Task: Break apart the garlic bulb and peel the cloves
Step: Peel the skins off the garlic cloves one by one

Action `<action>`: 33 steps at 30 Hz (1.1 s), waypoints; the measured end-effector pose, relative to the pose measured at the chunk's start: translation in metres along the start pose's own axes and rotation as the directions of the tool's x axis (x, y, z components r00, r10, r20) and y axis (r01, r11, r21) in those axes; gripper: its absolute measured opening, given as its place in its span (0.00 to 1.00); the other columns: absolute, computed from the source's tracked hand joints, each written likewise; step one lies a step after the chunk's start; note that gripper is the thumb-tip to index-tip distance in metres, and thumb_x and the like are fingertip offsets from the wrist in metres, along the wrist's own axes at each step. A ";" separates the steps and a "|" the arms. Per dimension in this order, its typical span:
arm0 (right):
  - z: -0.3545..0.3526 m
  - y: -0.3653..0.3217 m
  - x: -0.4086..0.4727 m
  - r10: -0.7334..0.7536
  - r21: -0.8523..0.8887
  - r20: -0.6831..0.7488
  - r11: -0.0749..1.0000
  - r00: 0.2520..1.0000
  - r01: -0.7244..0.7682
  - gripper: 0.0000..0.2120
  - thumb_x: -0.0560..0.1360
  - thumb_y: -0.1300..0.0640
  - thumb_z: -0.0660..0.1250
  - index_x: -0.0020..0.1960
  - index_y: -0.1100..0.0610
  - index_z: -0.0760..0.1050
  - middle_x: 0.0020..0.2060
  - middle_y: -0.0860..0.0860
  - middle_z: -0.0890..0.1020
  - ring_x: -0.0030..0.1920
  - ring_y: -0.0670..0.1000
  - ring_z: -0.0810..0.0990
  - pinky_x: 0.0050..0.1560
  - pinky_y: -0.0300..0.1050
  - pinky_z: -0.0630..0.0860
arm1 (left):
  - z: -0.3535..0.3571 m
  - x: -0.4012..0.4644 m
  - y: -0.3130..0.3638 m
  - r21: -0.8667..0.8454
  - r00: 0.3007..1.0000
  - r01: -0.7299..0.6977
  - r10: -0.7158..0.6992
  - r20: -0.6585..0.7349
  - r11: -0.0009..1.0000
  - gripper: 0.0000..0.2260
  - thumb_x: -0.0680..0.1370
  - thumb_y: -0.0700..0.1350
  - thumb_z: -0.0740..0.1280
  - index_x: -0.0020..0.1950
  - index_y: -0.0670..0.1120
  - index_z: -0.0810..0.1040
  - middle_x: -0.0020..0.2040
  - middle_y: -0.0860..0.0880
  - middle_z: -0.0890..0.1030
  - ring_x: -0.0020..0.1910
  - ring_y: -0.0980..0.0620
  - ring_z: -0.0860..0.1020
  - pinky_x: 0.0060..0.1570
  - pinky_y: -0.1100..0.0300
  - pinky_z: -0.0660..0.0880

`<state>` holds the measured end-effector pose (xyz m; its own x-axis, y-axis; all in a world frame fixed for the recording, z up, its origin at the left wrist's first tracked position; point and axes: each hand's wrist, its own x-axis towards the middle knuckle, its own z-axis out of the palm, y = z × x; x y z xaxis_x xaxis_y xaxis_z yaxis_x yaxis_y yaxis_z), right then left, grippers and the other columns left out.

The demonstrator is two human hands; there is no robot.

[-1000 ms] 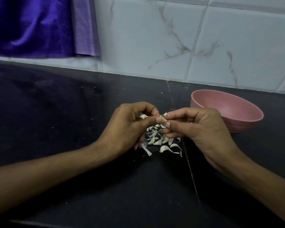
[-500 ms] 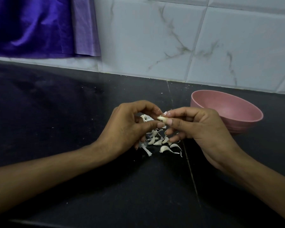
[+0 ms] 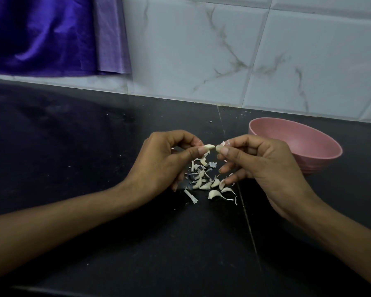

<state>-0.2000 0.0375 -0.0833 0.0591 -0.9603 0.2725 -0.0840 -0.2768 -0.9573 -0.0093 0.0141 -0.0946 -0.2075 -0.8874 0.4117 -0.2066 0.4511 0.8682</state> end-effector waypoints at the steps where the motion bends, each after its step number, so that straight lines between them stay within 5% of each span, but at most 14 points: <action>1: 0.000 0.000 0.000 -0.008 -0.004 -0.007 1.000 1.000 0.008 0.09 0.70 0.60 0.73 0.47 0.65 0.80 0.37 0.55 0.84 0.33 0.51 0.82 0.30 0.45 0.81 | 0.000 0.000 0.000 -0.011 1.000 0.007 -0.007 0.001 1.000 0.05 0.75 0.47 0.72 0.44 0.46 0.81 0.25 0.48 0.76 0.19 0.49 0.69 0.20 0.61 0.69; 8: -0.001 0.001 0.001 -0.077 -0.100 -0.005 0.992 0.997 0.076 0.03 0.74 0.63 0.71 0.46 0.62 0.83 0.35 0.55 0.83 0.31 0.50 0.81 0.28 0.42 0.80 | 0.000 0.000 0.002 -0.067 0.999 0.026 -0.024 0.032 0.997 0.13 0.69 0.55 0.70 0.44 0.47 0.81 0.37 0.34 0.81 0.21 0.46 0.70 0.19 0.62 0.69; 12: 0.000 0.001 -0.001 -0.070 -0.190 0.020 0.979 0.997 0.072 0.08 0.78 0.65 0.66 0.51 0.55 0.82 0.39 0.52 0.85 0.29 0.52 0.83 0.28 0.44 0.80 | 0.000 0.000 0.001 -0.068 0.999 0.024 -0.022 0.030 0.997 0.13 0.70 0.55 0.70 0.45 0.46 0.81 0.38 0.34 0.81 0.21 0.45 0.70 0.19 0.62 0.69; 14: 0.001 0.000 -0.003 -0.064 -0.253 0.030 0.965 0.997 0.070 0.05 0.77 0.62 0.69 0.48 0.55 0.83 0.39 0.51 0.86 0.25 0.52 0.80 0.25 0.50 0.80 | 0.000 0.000 0.001 -0.066 0.999 0.019 -0.017 0.030 0.998 0.12 0.71 0.54 0.70 0.45 0.46 0.81 0.38 0.35 0.81 0.21 0.46 0.70 0.19 0.62 0.69; 16: 0.001 -0.001 -0.004 -0.083 -0.321 0.028 0.943 0.996 0.088 0.03 0.74 0.57 0.73 0.43 0.55 0.83 0.35 0.50 0.85 0.21 0.50 0.77 0.20 0.46 0.76 | 0.000 0.000 0.002 -0.065 0.999 0.016 -0.014 0.031 0.998 0.13 0.70 0.55 0.70 0.45 0.46 0.80 0.39 0.36 0.82 0.21 0.46 0.70 0.19 0.62 0.69; 21: 0.003 -0.006 -0.008 -0.221 -0.468 0.049 0.856 0.974 0.218 0.11 0.74 0.57 0.73 0.35 0.57 0.78 0.27 0.51 0.81 0.20 0.42 0.72 0.23 0.31 0.66 | 0.000 0.000 0.002 -0.068 0.999 0.019 -0.016 0.035 0.998 0.13 0.70 0.56 0.70 0.44 0.47 0.81 0.39 0.37 0.82 0.21 0.46 0.70 0.19 0.62 0.69; 28: 0.001 -0.005 -0.006 -0.261 -0.550 0.102 0.790 0.960 0.273 0.23 0.81 0.51 0.61 0.30 0.60 0.65 0.23 0.53 0.68 0.23 0.44 0.65 0.27 0.44 0.64 | 0.001 -0.001 0.003 -0.061 0.998 0.025 -0.021 0.051 0.998 0.14 0.70 0.57 0.70 0.45 0.46 0.81 0.40 0.36 0.81 0.22 0.45 0.70 0.19 0.61 0.70; 31: -0.001 -0.001 -0.006 -0.242 -0.527 0.127 0.805 0.962 0.272 0.16 0.82 0.52 0.61 0.37 0.55 0.74 0.28 0.49 0.78 0.23 0.44 0.73 0.26 0.33 0.67 | 0.001 -0.001 0.004 -0.067 0.998 0.036 -0.032 0.059 0.997 0.13 0.72 0.54 0.70 0.45 0.44 0.80 0.36 0.40 0.82 0.21 0.49 0.70 0.19 0.62 0.69; 33: -0.001 0.001 -0.004 -0.198 -0.463 0.155 0.851 0.968 0.248 0.06 0.81 0.58 0.62 0.51 0.53 0.78 0.37 0.48 0.82 0.25 0.46 0.78 0.25 0.36 0.73 | 0.001 -0.002 0.005 -0.080 0.997 0.059 -0.054 0.063 0.995 0.10 0.75 0.49 0.69 0.46 0.42 0.79 0.27 0.48 0.79 0.19 0.53 0.69 0.18 0.64 0.67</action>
<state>-0.2018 0.0409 -0.0853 0.2278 -0.8697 0.4379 -0.5175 -0.4891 -0.7021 -0.0112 0.0178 -0.0915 -0.2561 -0.9027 0.3457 -0.1413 0.3887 0.9104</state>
